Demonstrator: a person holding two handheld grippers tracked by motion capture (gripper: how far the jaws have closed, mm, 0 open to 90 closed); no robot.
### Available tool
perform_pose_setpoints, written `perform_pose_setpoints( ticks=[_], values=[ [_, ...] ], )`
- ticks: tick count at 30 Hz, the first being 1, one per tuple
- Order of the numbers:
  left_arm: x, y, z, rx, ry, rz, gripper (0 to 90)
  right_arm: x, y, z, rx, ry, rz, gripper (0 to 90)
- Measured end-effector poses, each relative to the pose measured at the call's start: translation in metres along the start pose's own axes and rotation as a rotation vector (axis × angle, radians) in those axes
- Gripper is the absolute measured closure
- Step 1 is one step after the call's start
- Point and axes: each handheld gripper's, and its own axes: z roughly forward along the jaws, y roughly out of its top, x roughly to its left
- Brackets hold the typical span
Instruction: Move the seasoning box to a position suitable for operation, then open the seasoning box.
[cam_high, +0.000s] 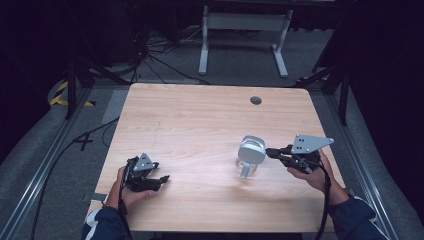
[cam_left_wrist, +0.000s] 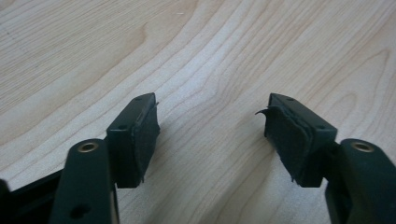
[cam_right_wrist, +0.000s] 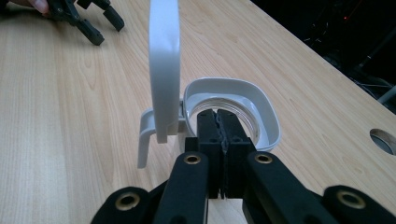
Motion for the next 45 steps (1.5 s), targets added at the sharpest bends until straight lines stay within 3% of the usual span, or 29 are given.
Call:
perform_pose_setpoints(
  ticks=[10, 14, 16, 23, 35, 42, 45],
  values=[
    [0.0, 0.0, 0.001, -0.002, 0.028, -0.022, 27.0, -0.002, -0.002, -0.001, 0.027, -0.032, -0.014, 89.1],
    [0.0, 0.0, 0.003, 0.0, 0.011, -0.008, 22.3, -0.003, -0.001, -0.002, 0.027, -0.043, -0.021, 88.4],
    [0.0, 0.001, 0.002, 0.02, 0.002, 0.004, 18.3, -0.005, -0.005, -0.003, 0.038, -0.055, 0.0, 86.1],
    [-0.001, 0.001, 0.003, 0.015, 0.007, 0.014, 17.2, -0.007, -0.01, -0.008, 0.046, -0.081, 0.012, 81.7],
    [-0.001, 0.001, 0.004, 0.016, 0.007, 0.006, 17.0, -0.012, -0.033, -0.013, 0.127, -0.132, 0.034, 73.5],
    [-0.001, 0.001, 0.004, 0.017, 0.009, 0.006, 16.9, -0.014, -0.051, -0.019, 0.155, -0.142, 0.069, 62.4],
    [-0.002, 0.001, 0.004, 0.016, 0.01, 0.003, 16.9, -0.015, -0.06, -0.021, 0.171, -0.144, 0.092, 51.2]
  ],
)
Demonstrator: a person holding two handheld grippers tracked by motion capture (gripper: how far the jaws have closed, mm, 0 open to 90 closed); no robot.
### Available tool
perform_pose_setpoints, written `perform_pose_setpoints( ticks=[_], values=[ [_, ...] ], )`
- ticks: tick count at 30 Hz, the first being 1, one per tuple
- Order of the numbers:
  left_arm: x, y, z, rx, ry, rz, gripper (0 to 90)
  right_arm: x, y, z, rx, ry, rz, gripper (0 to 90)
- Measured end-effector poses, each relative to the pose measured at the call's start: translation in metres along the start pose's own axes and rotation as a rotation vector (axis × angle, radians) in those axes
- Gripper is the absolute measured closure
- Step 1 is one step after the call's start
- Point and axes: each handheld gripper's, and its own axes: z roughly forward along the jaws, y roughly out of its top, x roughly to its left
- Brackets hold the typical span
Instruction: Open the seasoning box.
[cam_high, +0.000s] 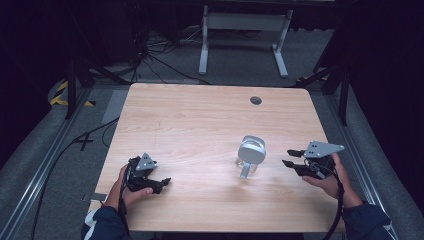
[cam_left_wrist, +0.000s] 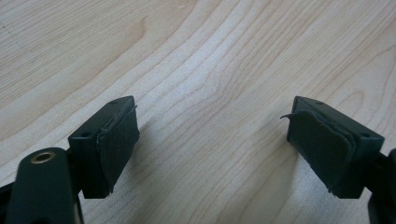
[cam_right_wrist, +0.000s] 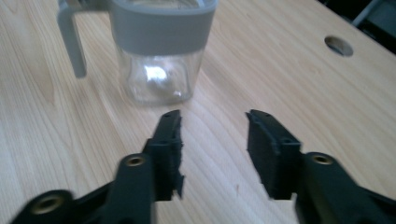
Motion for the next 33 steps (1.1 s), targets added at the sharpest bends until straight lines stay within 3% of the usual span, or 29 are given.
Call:
perform_pose_setpoints(
  ticks=[4, 13, 18, 23, 26, 28, 33],
  values=[
    [0.0, 0.0, 0.0, 0.001, 0.003, -0.005, 16.5, -0.001, -0.018, 0.002, 0.048, 0.002, 0.019, 38.6],
    [-0.001, 0.0, 0.0, 0.004, 0.007, -0.008, 16.0, 0.004, -0.058, -0.002, 0.096, 0.001, 0.081, 32.4],
    [-0.001, 0.0, 0.0, 0.003, 0.009, -0.009, 16.0, 0.005, -0.081, -0.011, 0.086, -0.001, 0.156, 29.1],
    [-0.001, 0.0, 0.0, 0.002, 0.013, -0.016, 15.4, 0.008, -0.099, -0.017, 0.089, 0.004, 0.191, 28.4],
    [-0.001, 0.0, 0.0, 0.002, 0.014, -0.018, 15.4, 0.008, -0.112, -0.023, 0.043, 0.008, 0.24, 27.3],
    [-0.001, 0.0, 0.0, 0.002, 0.015, -0.019, 15.4, 0.008, -0.114, -0.025, 0.041, -0.019, 0.265, 26.2],
    [-0.001, 0.0, 0.0, 0.002, 0.016, -0.017, 15.3, 0.009, -0.113, -0.024, 0.047, -0.018, 0.255, 23.4]
  ],
)
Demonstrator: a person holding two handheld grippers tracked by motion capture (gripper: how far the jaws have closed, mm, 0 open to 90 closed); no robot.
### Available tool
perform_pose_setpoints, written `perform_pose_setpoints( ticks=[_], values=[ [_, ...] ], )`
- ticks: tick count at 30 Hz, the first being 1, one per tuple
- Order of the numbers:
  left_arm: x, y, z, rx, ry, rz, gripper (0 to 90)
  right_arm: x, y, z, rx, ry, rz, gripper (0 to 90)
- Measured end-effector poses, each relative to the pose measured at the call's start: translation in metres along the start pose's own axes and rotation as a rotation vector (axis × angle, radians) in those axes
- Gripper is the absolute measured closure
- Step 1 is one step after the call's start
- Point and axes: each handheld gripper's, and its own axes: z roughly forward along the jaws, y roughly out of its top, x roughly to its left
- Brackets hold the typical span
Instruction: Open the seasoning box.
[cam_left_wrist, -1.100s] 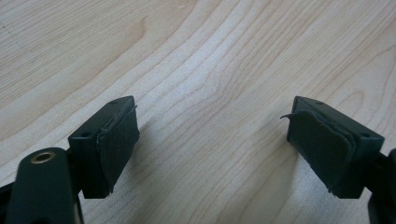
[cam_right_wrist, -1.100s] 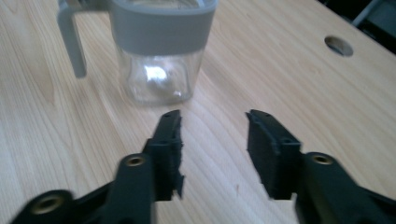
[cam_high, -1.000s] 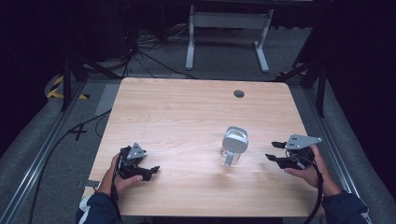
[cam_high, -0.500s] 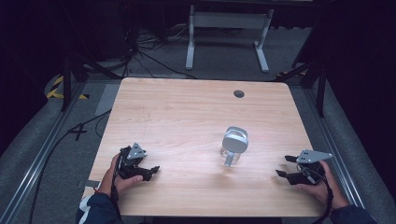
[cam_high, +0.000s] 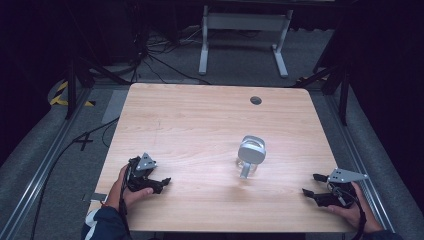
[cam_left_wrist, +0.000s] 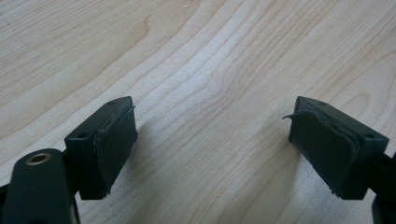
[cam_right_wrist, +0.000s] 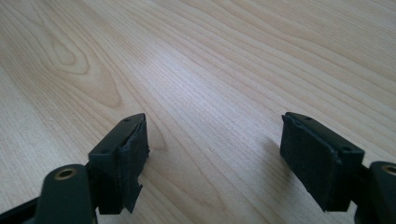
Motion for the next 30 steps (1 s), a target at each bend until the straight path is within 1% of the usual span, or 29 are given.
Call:
perform_pose_setpoints(
  ticks=[3, 4, 11, 13, 20, 21, 23, 30],
  values=[
    [-0.0001, 0.0003, 0.0003, 0.001, 0.001, -0.004, 15.0, 0.0, 0.0, 0.0, 0.0, 0.0, 0.0, 23.3],
    [0.0004, 0.0012, 0.0002, 0.009, -0.001, 0.003, 14.8, 0.0, 0.0, 0.0, 0.0, 0.0, -0.001, 23.3],
    [0.0, 0.0012, 0.0002, 0.009, 0.0, 0.0, 14.8, 0.0001, 0.0, 0.0001, 0.0, 0.001, -0.001, 23.0],
    [-0.0001, 0.0012, 0.0002, 0.009, -0.001, -0.002, 14.8, 0.0, 0.0003, 0.0002, 0.004, -0.003, 0.004, 21.1],
    [0.0005, 0.0016, 0.0005, 0.01, -0.002, 0.005, 14.6, -0.0001, 0.0004, 0.0006, 0.005, -0.005, 0.008, 20.6],
    [0.0002, 0.0016, 0.0007, 0.01, -0.003, 0.001, 14.4, -0.0001, 0.0004, 0.0006, 0.005, -0.005, 0.008, 20.6],
    [0.0006, 0.0018, 0.0014, 0.004, 0.004, 0.009, 14.2, -0.0003, 0.0005, 0.0007, 0.005, -0.002, 0.008, 20.5],
    [0.0004, 0.0018, 0.0014, 0.005, 0.003, 0.008, 14.1, -0.0008, 0.0007, 0.0012, 0.004, -0.002, 0.003, 20.4]
  ],
)
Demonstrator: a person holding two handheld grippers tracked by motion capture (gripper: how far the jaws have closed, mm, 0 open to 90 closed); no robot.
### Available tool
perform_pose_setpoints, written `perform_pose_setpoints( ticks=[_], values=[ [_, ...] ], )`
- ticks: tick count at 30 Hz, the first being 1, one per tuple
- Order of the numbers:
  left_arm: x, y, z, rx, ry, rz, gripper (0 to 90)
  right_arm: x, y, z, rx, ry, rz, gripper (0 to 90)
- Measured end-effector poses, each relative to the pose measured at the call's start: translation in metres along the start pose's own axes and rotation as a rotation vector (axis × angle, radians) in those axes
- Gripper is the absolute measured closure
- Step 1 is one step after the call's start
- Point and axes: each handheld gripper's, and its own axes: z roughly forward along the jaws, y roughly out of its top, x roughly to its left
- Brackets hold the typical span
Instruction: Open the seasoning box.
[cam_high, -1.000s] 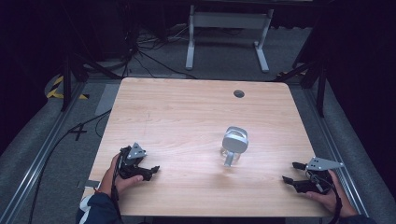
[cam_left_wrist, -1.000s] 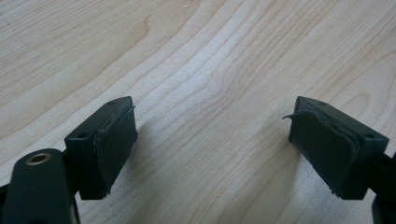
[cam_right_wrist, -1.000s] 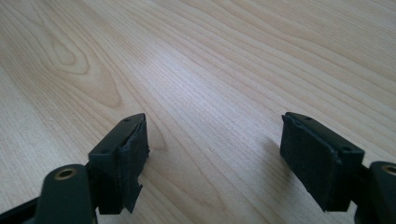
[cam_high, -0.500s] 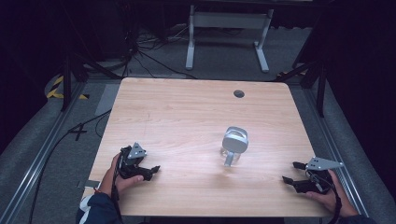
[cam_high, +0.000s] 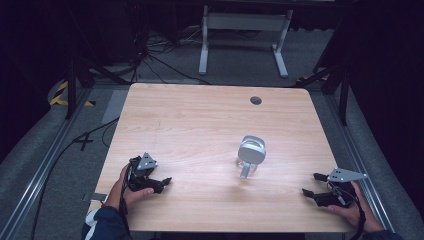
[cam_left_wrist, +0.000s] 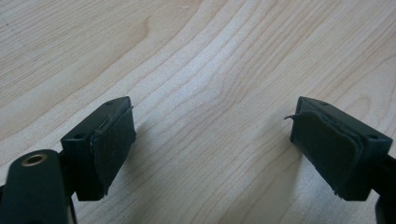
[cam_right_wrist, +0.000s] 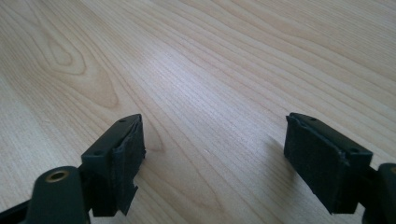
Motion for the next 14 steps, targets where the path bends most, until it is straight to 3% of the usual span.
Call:
perform_pose_setpoints(
  ticks=[14],
  values=[
    [-0.0007, 0.0001, 0.0004, -0.001, 0.002, -0.008, 13.8, -0.0001, 0.0001, 0.0001, 0.0, 0.0, -0.001, 20.4]
  ],
)
